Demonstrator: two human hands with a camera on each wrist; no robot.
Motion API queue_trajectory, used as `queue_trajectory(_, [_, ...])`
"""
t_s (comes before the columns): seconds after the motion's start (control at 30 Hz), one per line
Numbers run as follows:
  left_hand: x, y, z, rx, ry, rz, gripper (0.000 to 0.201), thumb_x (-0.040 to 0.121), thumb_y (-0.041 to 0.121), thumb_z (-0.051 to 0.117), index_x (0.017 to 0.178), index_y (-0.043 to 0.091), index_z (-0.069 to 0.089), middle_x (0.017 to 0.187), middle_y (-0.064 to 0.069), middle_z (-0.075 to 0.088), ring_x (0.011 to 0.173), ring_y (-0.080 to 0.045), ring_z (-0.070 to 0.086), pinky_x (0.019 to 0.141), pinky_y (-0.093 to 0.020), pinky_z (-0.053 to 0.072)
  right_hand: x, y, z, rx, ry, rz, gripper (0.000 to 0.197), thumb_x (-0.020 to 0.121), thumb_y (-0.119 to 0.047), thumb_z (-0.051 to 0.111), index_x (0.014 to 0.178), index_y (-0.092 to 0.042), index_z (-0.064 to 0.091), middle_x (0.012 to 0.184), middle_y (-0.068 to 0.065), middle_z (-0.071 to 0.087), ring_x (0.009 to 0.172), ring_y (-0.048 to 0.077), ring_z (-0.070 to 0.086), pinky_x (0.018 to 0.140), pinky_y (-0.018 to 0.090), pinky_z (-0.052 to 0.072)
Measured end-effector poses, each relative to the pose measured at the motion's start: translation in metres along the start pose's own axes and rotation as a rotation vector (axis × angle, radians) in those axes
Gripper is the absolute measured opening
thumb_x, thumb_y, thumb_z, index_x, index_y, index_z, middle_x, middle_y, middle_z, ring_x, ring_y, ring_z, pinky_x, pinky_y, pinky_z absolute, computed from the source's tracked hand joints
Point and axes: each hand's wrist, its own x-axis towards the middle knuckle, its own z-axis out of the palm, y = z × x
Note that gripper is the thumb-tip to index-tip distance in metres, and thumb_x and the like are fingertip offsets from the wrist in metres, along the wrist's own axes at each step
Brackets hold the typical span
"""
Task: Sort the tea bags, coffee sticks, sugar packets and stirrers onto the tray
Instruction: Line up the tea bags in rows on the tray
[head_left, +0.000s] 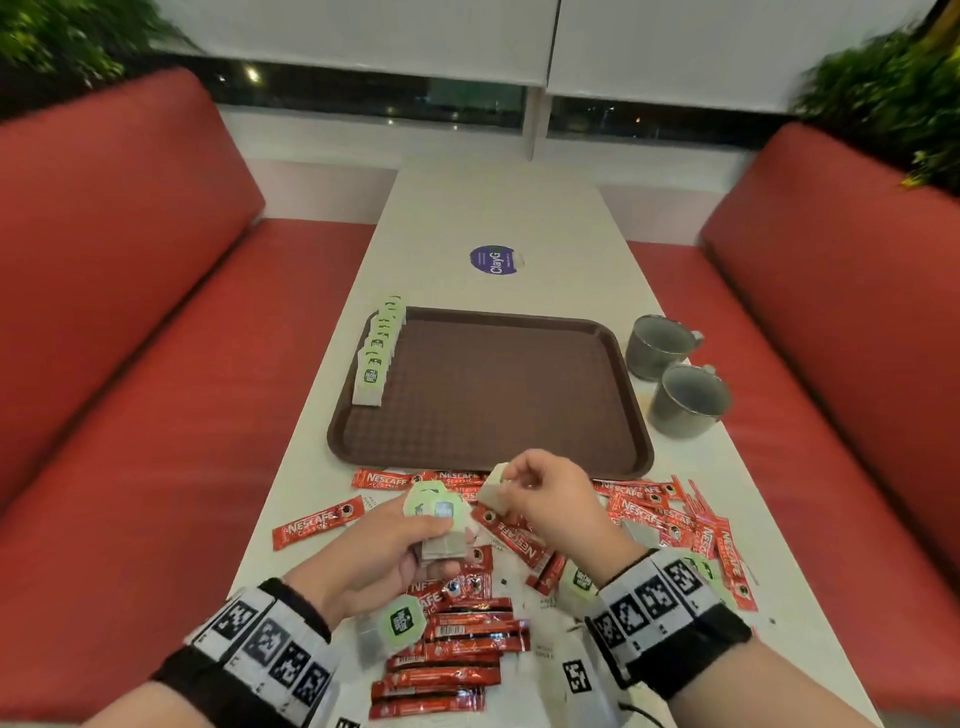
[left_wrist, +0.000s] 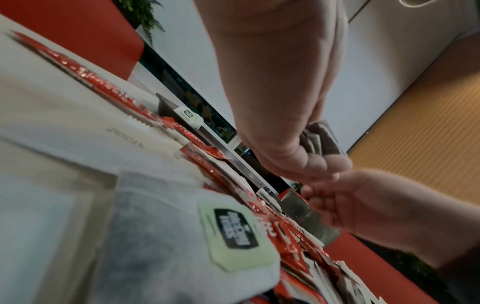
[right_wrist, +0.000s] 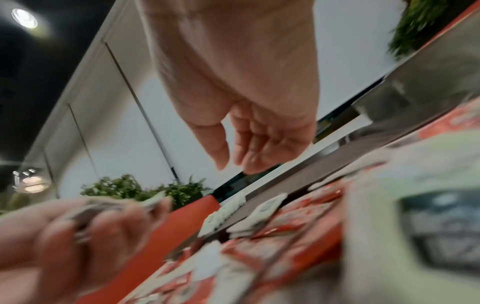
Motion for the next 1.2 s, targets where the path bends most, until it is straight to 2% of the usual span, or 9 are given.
queue_trajectory(0.07, [0.0,0.001,-0.006,-0.026,0.039,-0.02,0.024,0.094,0.001,0.051,0.116,-0.008,0.049,0.092,-0.03,0.068,0.077,-0.031,0.069,0.059,-0.031,0.06,0.008,0.013,-0.016,-0.209,0.119,0.047,0.013,0.086,-0.027,0.065,0.098,-0.021,0.063,0.099,-0.004,0.062,0.09,0.011,0.06,0.072,0.016,0.043])
queue_trajectory(0.17, [0.001,0.0,-0.012,-0.024,0.066,-0.026,0.024,0.094,0.003,0.052,0.115,-0.007,0.048,0.097,-0.029,0.065,0.087,-0.035,0.07,0.063,-0.034,0.06,0.017,0.024,-0.023,-0.469,0.04,0.13,0.043,0.086,-0.047,0.059,0.119,-0.02,0.06,0.118,0.0,0.056,0.114,0.021,0.051,0.093,0.034,0.045])
queue_trajectory(0.33, [-0.002,-0.005,-0.014,0.062,0.072,-0.011,0.029,0.087,-0.001,0.061,0.115,0.0,0.055,0.1,-0.022,0.067,0.087,-0.028,0.066,0.054,-0.025,0.055,0.023,0.012,-0.009,-0.721,-0.041,0.151,0.058,0.082,-0.066,0.05,0.121,-0.023,0.056,0.121,-0.001,0.055,0.117,0.024,0.046,0.097,0.045,0.038])
queue_trajectory(0.6, [-0.005,-0.007,-0.015,0.114,0.041,-0.023,0.031,0.083,-0.007,0.063,0.112,0.003,0.057,0.098,-0.021,0.069,0.083,-0.025,0.063,0.056,-0.022,0.053,0.037,-0.006,0.007,-0.851,-0.078,0.109,0.055,0.082,-0.059,0.058,0.124,-0.026,0.048,0.122,0.001,0.053,0.118,0.026,0.046,0.1,0.048,0.034])
queue_trajectory(0.73, [-0.005,-0.005,-0.022,0.13,0.048,-0.024,0.033,0.084,-0.004,0.063,0.116,0.002,0.056,0.11,-0.024,0.067,0.085,-0.025,0.062,0.058,-0.023,0.053,0.044,-0.006,0.008,-0.814,-0.062,0.072,0.023,0.088,-0.033,0.058,0.11,-0.028,0.055,0.112,-0.002,0.054,0.111,0.023,0.047,0.096,0.044,0.033])
queue_trajectory(0.87, [-0.003,0.0,-0.031,0.095,0.087,-0.019,0.036,0.087,-0.004,0.058,0.123,-0.004,0.05,0.116,-0.027,0.063,0.088,-0.026,0.061,0.058,-0.024,0.052,0.044,-0.007,0.003,-0.667,-0.066,0.056,0.004,0.091,-0.026,0.053,0.092,-0.029,0.055,0.097,-0.006,0.053,0.1,0.019,0.05,0.09,0.039,0.036])
queue_trajectory(0.97, [-0.005,0.006,-0.039,0.059,0.1,-0.006,0.034,0.089,-0.006,0.053,0.123,-0.002,0.05,0.121,-0.027,0.061,0.092,-0.028,0.06,0.058,-0.025,0.053,0.045,-0.007,-0.001,-0.472,-0.119,0.075,0.014,0.094,-0.023,0.049,0.08,-0.025,0.048,0.083,-0.004,0.058,0.076,0.015,0.056,0.066,0.029,0.044])
queue_trajectory(1.07, [-0.01,0.011,-0.046,0.041,0.106,0.022,0.027,0.091,-0.006,0.05,0.116,0.002,0.057,0.112,-0.022,0.067,0.085,-0.022,0.063,0.058,-0.024,0.053,0.048,-0.017,-0.001,-0.336,-0.151,0.057,0.012,0.097,-0.023,0.045,0.086,-0.021,0.047,0.083,0.001,0.061,0.068,0.015,0.06,0.053,0.025,0.044])
queue_trajectory(1.2, [-0.018,0.016,-0.061,0.003,0.155,0.041,0.026,0.091,-0.006,0.05,0.116,-0.005,0.054,0.106,-0.023,0.066,0.081,-0.023,0.063,0.057,-0.024,0.053,0.065,-0.049,0.015,-0.286,-0.129,-0.074,0.003,0.096,-0.02,0.049,0.094,-0.02,0.05,0.094,0.002,0.061,0.075,0.016,0.063,0.053,0.019,0.043])
